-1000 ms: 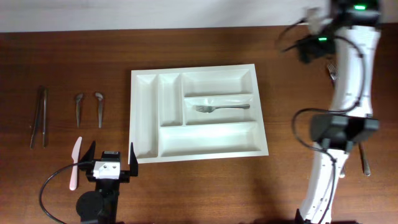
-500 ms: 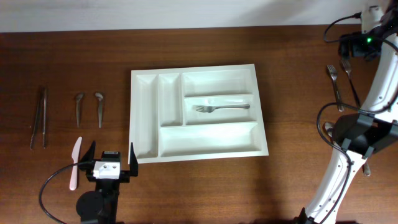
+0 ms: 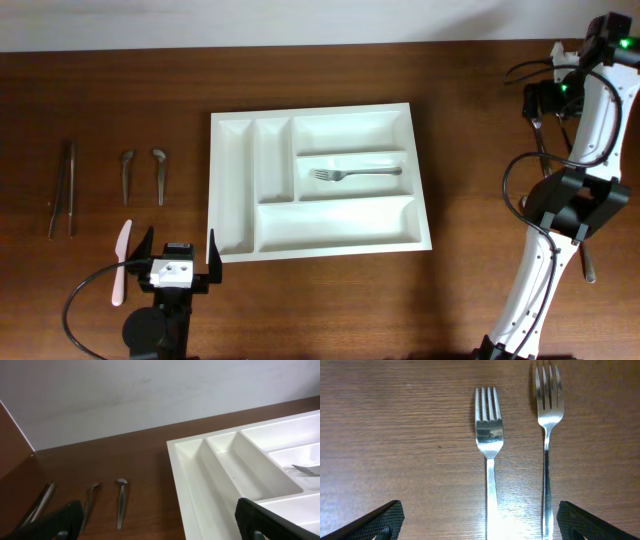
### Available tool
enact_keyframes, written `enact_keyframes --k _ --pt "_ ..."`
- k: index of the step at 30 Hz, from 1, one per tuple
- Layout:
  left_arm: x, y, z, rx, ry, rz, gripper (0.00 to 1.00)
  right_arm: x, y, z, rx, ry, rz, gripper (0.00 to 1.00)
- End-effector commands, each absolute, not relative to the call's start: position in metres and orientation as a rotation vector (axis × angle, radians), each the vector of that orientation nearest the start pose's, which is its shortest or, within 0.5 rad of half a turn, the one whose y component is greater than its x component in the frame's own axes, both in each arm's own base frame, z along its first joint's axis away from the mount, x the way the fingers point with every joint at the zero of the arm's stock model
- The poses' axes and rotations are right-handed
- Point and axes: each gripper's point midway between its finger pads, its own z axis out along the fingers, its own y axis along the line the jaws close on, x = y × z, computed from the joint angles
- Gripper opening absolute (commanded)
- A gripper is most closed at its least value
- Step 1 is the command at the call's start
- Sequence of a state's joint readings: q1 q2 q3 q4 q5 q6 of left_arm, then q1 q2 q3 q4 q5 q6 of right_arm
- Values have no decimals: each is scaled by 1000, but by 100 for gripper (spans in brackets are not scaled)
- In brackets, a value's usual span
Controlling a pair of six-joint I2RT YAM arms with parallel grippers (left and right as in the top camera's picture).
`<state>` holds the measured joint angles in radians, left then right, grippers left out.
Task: Pack container
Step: 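Move the right gripper back over the remaining forks, then lower the right gripper and grasp the next fork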
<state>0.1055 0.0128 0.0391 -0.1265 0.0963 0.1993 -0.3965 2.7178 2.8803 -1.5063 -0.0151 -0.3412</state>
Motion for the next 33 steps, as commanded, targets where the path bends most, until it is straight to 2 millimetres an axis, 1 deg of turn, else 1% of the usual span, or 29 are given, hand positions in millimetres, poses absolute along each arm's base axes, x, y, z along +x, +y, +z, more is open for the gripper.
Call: enact_keyframes --k 1,13,19,24,33 --pt "243 11 158 155 1664 171 99 504 -216 65 204 2938 -73 99" --pt "243 11 158 155 1664 171 99 499 -216 30 213 2998 -32 99" --pt "243 11 158 155 1664 171 99 504 -220 27 192 2983 -50 99" --pt "243 11 158 155 1664 171 99 502 -227 27 181 2989 -99 99" --pt "243 11 158 155 1664 171 99 503 -228 25 181 2988 -102 99"
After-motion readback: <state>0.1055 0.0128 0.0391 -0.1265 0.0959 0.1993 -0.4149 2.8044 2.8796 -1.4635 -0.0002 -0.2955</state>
